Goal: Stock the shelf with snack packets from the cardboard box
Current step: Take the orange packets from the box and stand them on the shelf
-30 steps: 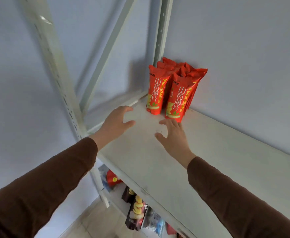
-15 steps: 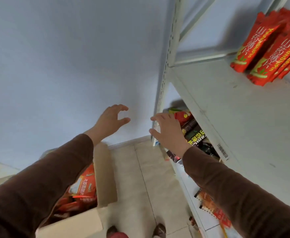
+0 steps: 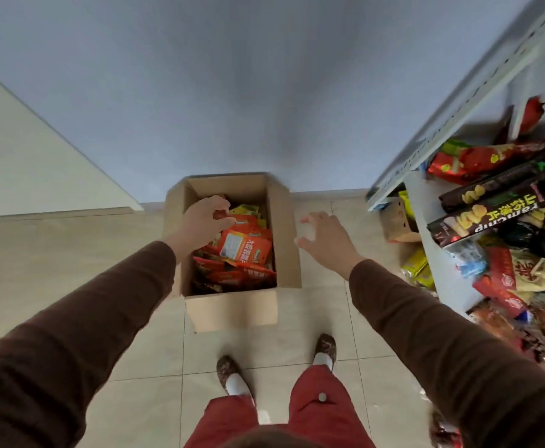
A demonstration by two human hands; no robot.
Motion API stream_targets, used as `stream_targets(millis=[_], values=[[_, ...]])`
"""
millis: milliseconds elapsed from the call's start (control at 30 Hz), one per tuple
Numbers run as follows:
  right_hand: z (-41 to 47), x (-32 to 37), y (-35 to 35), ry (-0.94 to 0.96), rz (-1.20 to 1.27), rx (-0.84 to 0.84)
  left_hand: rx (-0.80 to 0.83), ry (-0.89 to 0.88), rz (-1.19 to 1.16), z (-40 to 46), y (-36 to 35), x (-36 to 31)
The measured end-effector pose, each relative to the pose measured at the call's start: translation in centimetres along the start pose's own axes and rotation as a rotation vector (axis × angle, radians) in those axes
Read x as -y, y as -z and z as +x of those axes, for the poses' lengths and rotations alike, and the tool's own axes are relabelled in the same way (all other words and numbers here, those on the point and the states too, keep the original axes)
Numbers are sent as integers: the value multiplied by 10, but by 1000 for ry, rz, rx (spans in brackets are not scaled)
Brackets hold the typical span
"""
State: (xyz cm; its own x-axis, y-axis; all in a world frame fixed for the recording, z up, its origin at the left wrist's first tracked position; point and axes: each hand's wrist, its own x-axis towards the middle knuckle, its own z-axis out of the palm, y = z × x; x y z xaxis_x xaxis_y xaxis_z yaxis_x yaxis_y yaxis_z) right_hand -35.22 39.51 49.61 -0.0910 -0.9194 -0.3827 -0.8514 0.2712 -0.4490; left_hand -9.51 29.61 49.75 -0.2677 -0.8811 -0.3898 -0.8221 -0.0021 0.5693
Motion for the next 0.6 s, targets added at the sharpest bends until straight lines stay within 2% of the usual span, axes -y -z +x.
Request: stream_targets(millis=[233,400,600], values=[[52,29,-100,-150,99,213,121,151,-40,35,-9,122],[108,13,-158,-344,256,309,189,220,-38,82,-37,179],[157,-13,-236,-440,267,401,279,215,28,141,-89,242]])
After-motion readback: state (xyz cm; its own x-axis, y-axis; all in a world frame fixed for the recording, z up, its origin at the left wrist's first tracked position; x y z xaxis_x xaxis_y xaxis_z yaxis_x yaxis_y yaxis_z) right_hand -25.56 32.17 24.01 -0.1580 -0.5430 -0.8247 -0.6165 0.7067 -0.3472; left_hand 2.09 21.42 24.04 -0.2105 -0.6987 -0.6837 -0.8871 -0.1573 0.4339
